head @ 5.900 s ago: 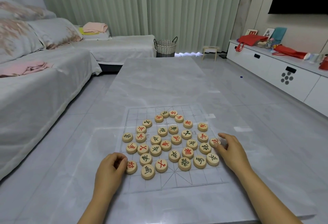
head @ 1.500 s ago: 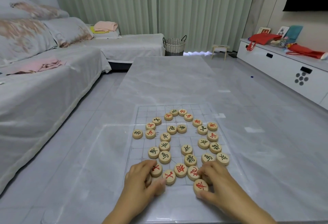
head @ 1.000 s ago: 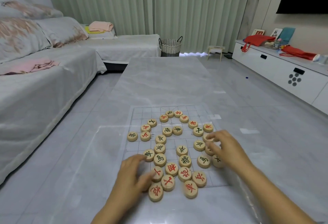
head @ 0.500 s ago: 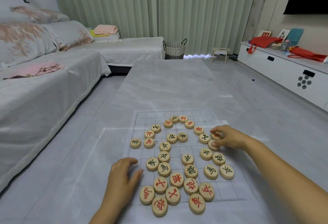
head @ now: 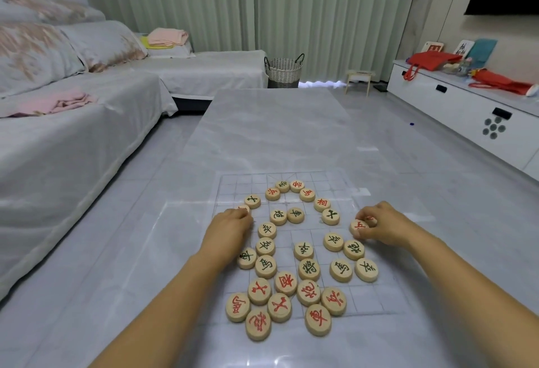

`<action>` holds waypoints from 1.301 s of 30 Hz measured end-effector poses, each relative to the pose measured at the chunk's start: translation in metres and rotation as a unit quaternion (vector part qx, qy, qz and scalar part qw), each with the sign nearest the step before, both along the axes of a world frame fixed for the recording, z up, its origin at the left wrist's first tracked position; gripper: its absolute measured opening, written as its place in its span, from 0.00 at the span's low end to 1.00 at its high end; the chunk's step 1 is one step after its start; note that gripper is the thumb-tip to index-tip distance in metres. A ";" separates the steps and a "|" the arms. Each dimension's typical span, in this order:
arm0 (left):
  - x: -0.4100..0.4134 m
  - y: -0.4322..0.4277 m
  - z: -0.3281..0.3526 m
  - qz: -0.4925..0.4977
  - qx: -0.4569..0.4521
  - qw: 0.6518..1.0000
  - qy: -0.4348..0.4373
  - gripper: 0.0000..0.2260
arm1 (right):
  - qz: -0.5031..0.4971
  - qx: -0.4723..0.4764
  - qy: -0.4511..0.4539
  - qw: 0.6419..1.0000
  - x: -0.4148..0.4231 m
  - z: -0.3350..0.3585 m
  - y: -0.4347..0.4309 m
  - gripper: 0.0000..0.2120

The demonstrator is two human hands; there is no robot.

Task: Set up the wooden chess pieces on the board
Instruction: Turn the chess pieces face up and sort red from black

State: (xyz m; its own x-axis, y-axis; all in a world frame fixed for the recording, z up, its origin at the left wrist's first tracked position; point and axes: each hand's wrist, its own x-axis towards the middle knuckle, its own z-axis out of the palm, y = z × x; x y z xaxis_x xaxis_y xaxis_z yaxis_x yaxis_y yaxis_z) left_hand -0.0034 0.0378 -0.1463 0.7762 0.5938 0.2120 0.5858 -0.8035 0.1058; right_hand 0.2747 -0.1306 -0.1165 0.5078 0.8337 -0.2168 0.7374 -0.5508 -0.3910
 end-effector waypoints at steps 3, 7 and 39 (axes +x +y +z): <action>-0.014 -0.008 -0.004 -0.026 0.003 1.000 -0.012 0.14 | -0.019 0.001 -0.015 1.000 0.002 -0.003 -0.031 0.15; -0.042 -0.016 -0.006 -0.035 0.003 0.999 -0.036 0.16 | -0.026 0.012 -0.004 1.000 -0.006 -0.007 -0.080 0.12; -0.103 -0.050 -0.017 -0.024 -0.193 0.978 -0.079 0.42 | 0.027 0.070 -0.056 0.996 -0.132 -0.023 -0.110 0.22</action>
